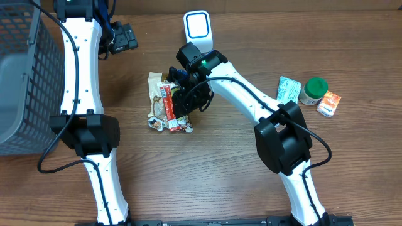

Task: Scan the item barcode
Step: 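Move the right gripper left and grasp the yellow bar in the snack bag, then pull the yellow bar out of the bag and lift it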

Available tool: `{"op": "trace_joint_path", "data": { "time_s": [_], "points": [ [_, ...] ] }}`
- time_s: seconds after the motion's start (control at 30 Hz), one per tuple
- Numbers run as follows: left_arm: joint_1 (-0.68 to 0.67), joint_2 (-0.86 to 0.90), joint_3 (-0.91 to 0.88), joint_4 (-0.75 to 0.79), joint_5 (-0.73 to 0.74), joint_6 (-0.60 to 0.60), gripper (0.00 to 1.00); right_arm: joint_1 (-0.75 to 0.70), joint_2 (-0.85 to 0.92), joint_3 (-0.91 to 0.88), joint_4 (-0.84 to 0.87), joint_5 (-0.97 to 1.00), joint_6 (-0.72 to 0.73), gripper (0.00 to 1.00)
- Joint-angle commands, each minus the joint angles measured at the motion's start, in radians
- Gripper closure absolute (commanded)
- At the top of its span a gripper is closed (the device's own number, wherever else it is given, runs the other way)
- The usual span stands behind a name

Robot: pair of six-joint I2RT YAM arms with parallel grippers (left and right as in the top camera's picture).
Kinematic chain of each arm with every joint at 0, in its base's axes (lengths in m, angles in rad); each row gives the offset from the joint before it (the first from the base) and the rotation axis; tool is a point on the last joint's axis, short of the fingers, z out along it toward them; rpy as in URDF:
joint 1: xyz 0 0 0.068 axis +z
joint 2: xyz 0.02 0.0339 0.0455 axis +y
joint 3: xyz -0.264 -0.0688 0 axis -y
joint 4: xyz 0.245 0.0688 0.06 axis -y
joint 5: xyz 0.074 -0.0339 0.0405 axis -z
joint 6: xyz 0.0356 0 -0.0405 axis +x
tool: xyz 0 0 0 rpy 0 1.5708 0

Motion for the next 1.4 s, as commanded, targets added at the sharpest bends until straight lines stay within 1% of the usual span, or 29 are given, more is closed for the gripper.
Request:
{"op": "trace_joint_path", "data": {
  "time_s": [0.0, 0.13, 0.27, 0.47, 0.57, 0.77, 0.93, 1.0, 1.1, 1.27, 1.37],
  "points": [
    [-0.007, 0.005, -0.002, 0.004, 0.005, -0.014, 0.0, -0.003, 0.009, -0.052, 0.043, 0.003, 0.051, 0.58],
    [-0.007, 0.005, -0.002, 0.004, 0.004, -0.014, 0.0, -0.006, 0.009, -0.108, 0.119, 0.003, 0.066, 0.58],
    [-0.007, 0.005, -0.002, 0.004, 0.004, -0.014, 0.0, -0.013, 0.009, -0.116, 0.135, 0.002, 0.073, 0.6],
    [-0.007, 0.005, -0.002, 0.004, 0.004, -0.014, 0.0, -0.013, 0.009, -0.116, 0.137, -0.01, 0.072, 0.7],
    [-0.007, 0.005, -0.002, 0.004, 0.004, -0.014, 0.0, -0.013, 0.008, -0.116, 0.136, -0.01, 0.072, 0.8],
    [-0.007, 0.005, -0.002, 0.004, 0.004, -0.014, 0.0, -0.032, 0.0, -0.086, 0.126, -0.023, 0.072, 0.89],
    [-0.007, 0.005, -0.002, 0.004, 0.004, -0.014, 0.0, -0.088, -0.046, -0.057, 0.121, -0.183, 0.056, 0.93],
    [-0.007, 0.005, -0.002, 0.004, 0.004, -0.014, 0.0, -0.12, -0.072, -0.056, 0.12, -0.267, 0.031, 0.93],
    [-0.007, 0.005, -0.002, 0.004, 0.004, -0.014, 0.0, -0.17, -0.1, -0.056, 0.103, -0.376, -0.01, 0.96],
    [-0.007, 0.005, -0.002, 0.004, 0.004, -0.014, 0.0, -0.264, -0.125, -0.056, 0.002, -0.574, -0.127, 0.96],
    [-0.007, 0.005, -0.002, 0.004, 0.004, -0.014, 0.0, -0.319, -0.125, -0.056, -0.071, -0.675, -0.244, 0.96]
  ]
}}
